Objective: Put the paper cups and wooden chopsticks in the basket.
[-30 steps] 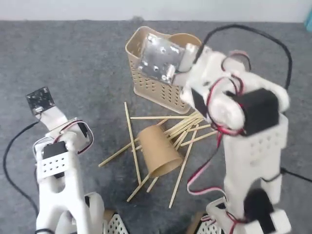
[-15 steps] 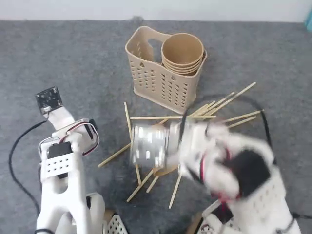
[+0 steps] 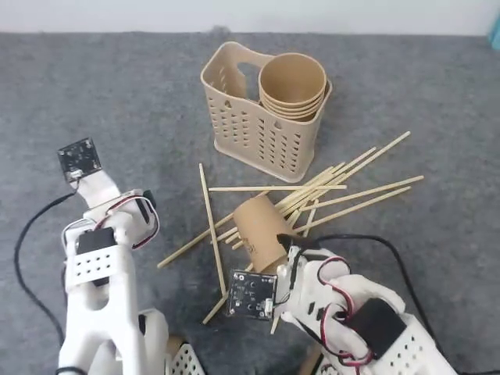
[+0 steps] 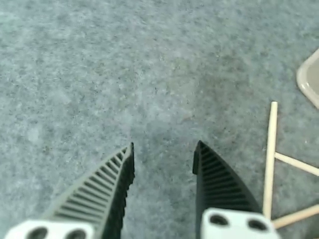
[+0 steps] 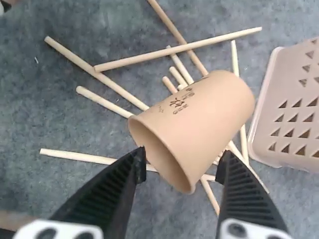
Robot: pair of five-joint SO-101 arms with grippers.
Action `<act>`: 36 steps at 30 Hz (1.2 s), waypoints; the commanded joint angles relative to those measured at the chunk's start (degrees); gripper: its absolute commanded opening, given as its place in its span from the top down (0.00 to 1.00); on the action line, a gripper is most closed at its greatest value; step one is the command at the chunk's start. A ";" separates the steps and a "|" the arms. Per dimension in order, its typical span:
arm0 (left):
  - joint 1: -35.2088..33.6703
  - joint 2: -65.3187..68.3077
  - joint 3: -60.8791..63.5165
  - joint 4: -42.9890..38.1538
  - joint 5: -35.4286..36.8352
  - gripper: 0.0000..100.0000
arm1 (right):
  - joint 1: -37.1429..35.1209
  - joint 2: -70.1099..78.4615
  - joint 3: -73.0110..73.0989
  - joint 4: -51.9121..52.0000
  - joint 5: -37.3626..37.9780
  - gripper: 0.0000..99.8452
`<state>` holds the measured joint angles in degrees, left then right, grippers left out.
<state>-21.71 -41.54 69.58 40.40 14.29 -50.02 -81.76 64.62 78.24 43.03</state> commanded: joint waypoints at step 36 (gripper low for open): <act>0.53 -1.76 -0.31 -1.23 -0.35 0.81 | 16.66 -0.57 1.23 -25.19 -9.23 0.99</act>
<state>-21.71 -41.54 69.58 40.40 14.46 -35.34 -81.85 73.58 50.29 39.87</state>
